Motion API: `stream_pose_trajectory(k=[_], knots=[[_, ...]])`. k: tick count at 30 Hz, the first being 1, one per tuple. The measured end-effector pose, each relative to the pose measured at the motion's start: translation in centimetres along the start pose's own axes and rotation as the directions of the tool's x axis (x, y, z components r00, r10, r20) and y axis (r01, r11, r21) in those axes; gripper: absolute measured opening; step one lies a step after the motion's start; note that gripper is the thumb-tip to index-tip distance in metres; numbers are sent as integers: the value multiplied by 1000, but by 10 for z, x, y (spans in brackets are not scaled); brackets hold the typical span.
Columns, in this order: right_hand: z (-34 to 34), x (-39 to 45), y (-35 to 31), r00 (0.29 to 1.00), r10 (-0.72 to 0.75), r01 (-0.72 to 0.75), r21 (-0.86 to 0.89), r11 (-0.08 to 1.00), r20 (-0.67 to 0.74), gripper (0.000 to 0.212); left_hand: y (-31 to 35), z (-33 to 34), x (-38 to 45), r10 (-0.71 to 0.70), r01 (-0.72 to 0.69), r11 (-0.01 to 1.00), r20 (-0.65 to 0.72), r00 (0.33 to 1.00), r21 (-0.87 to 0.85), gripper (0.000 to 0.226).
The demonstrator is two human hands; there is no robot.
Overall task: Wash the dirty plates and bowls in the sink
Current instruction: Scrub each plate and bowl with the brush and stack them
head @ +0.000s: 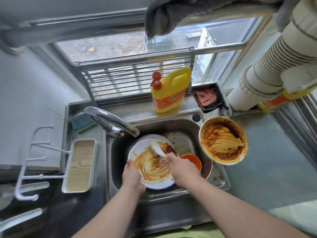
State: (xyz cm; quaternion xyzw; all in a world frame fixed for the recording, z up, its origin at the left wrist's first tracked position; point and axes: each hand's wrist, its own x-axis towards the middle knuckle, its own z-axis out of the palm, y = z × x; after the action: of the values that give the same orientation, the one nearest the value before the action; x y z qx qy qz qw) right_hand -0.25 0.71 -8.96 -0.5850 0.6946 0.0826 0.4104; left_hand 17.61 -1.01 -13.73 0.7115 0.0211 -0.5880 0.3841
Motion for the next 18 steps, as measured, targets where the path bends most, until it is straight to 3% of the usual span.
stream_pose_trajectory(k=[3, 8, 11, 14, 18], knots=[[-1, -20, 32, 998, 27, -20, -102, 995, 63, 45, 11, -7, 13, 31, -31, 1000, -46, 998, -1, 41], [12, -50, -16, 981, -155, 151, 37, 988, 114, 30, 5, 1, 8, -58, 58, 997, -14, 998, -44, 43], [-3, -8, -26, 995, -92, 93, -34, 995, 33, 38, 0, 6, -3, -122, 124, 988, 20, 992, -95, 45], [-22, 2, 6, 1000, -14, 15, -136, 991, 7, 49, 5, -1, 6, -89, 89, 995, -6, 996, -53, 42], [-12, -54, 25, 994, -32, 40, -83, 996, 101, 35, 13, -7, 22, -58, 57, 998, -57, 997, -13, 47]])
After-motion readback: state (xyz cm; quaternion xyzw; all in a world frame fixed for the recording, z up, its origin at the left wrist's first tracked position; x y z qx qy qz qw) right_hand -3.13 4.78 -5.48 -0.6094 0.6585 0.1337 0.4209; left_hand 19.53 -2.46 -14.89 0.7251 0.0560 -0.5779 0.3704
